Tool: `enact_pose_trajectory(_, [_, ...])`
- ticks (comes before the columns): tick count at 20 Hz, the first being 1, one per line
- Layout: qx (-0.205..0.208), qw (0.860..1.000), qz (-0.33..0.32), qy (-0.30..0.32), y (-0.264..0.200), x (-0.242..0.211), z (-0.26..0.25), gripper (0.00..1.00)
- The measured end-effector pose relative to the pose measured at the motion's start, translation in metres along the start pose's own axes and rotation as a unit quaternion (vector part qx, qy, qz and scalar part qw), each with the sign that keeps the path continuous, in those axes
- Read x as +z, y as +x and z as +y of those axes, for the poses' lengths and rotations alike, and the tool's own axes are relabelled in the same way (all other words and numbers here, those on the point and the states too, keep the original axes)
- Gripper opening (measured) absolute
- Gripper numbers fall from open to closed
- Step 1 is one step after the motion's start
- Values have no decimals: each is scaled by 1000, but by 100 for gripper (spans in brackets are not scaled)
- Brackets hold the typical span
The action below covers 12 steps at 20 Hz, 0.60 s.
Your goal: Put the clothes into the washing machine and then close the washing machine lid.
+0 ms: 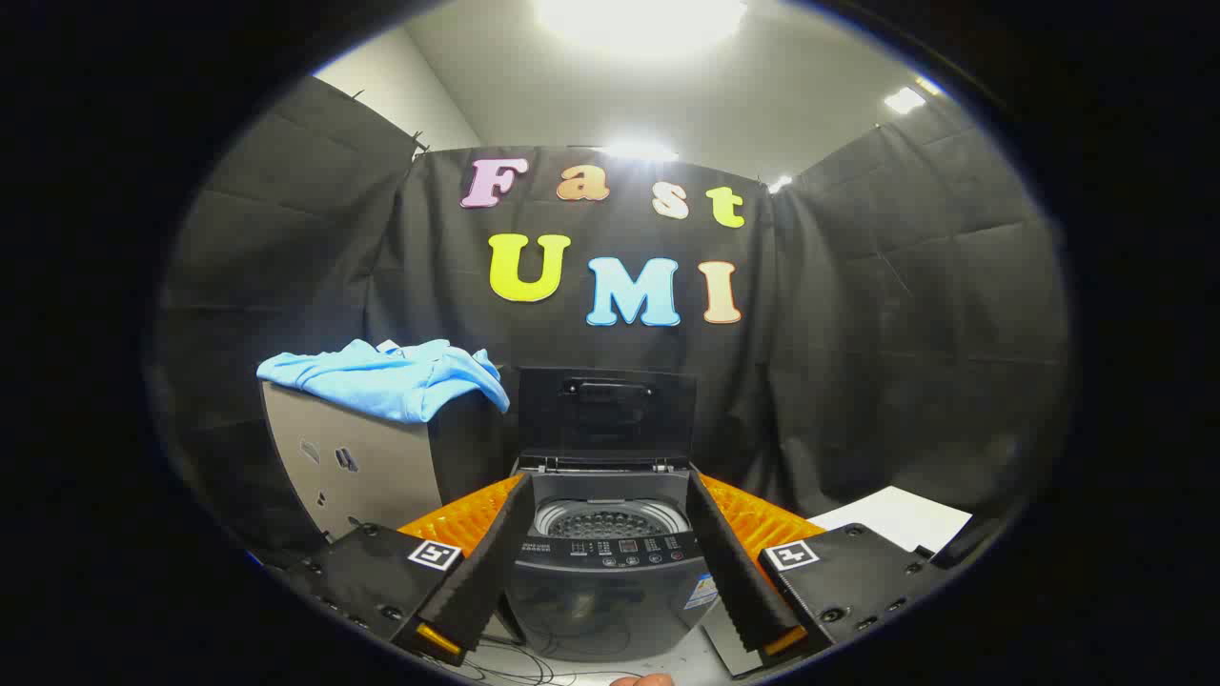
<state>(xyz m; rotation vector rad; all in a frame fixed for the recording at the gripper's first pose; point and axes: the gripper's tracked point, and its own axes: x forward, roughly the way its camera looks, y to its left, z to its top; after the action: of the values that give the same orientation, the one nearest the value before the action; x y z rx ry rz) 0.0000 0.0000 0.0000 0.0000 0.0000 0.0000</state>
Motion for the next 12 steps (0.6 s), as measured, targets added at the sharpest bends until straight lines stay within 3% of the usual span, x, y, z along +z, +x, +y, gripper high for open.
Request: enact_pose_trajectory(12, [-5,1000,4,-3,-4,0,-2,99])
